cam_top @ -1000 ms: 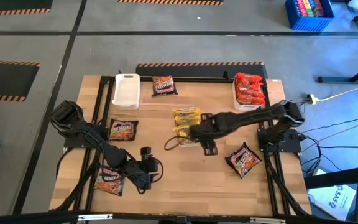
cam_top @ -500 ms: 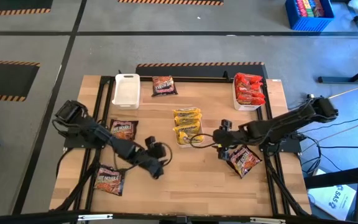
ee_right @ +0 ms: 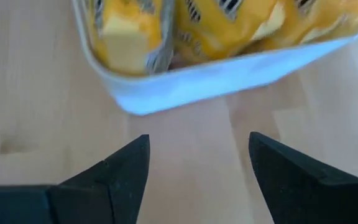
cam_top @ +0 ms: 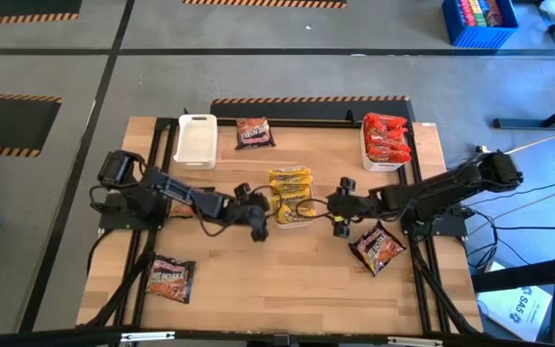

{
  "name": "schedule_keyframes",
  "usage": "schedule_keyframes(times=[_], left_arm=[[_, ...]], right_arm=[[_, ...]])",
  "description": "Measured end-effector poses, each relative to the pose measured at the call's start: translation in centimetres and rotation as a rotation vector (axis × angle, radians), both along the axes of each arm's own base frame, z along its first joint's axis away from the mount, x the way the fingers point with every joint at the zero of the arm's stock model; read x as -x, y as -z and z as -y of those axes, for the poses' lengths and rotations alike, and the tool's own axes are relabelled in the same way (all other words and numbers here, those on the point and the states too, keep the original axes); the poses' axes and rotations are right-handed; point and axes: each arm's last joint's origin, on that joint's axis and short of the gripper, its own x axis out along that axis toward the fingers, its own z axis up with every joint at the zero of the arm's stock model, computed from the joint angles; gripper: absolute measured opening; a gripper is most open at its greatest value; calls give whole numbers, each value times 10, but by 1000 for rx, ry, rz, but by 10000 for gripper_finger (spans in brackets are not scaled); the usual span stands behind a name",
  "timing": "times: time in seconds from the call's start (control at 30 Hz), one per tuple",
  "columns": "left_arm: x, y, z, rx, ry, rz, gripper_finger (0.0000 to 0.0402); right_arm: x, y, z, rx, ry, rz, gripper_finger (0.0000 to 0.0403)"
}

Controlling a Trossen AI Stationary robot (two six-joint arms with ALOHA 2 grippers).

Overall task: Sort Maruchan noodles
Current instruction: Adjust the white middle bin

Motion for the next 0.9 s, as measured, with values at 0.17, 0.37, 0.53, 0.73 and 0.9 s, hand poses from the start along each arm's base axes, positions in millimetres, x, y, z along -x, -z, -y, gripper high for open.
schedule_keyframes(times=[0.17,0.37,0.53,0.73,0.9], left_arm=[[-6,-2,-31,-5,20,1,222],[-9,-5,-65,-52,-2,12,222],[-9,-7,-88,-31,-6,38,222],[-7,-7,-101,-10,-27,45,222],[-6,-8,-109,-10,-48,52,222]], right_arm=[[-4,-3,15,36,18,27,257],[-12,6,30,29,44,18,257],[-15,14,43,97,100,-12,257],[-19,10,60,95,168,57,257],[-17,9,77,136,229,56,257]])
